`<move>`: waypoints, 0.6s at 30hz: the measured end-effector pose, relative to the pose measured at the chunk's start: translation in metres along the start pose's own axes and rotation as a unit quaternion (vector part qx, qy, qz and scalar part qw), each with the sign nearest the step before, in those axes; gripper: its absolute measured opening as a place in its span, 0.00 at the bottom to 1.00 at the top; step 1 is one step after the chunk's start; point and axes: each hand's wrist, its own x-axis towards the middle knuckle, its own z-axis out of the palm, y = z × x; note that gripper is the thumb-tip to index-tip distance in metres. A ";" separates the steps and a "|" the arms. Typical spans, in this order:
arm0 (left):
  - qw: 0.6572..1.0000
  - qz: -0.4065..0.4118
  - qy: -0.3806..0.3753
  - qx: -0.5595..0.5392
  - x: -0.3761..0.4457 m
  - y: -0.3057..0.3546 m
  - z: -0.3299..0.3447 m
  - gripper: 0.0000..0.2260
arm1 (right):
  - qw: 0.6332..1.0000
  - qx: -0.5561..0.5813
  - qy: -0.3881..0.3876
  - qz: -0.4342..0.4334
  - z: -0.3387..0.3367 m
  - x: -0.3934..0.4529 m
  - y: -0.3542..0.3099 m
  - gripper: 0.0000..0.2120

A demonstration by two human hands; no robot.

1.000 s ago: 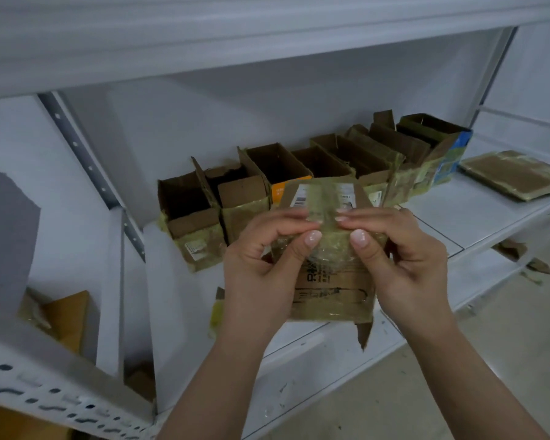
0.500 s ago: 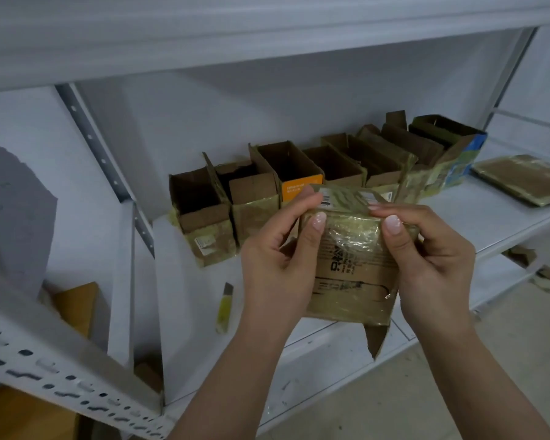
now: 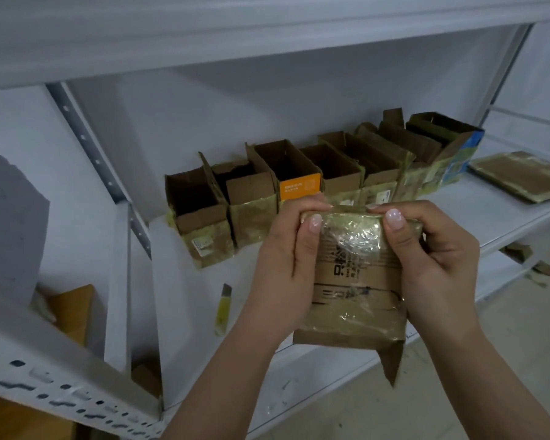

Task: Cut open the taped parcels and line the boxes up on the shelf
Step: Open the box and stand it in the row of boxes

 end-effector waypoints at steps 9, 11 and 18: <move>0.998 0.026 0.017 -0.049 0.002 0.000 0.001 0.09 | 0.998 0.045 -0.040 0.002 -0.002 0.001 0.006 0.09; 0.997 0.062 0.027 -0.048 0.003 0.001 0.003 0.06 | 0.997 0.057 -0.057 -0.006 -0.001 0.003 0.004 0.10; 0.995 0.062 0.068 -0.035 -0.003 -0.008 0.011 0.07 | 0.999 0.001 -0.033 -0.012 0.001 0.000 0.004 0.03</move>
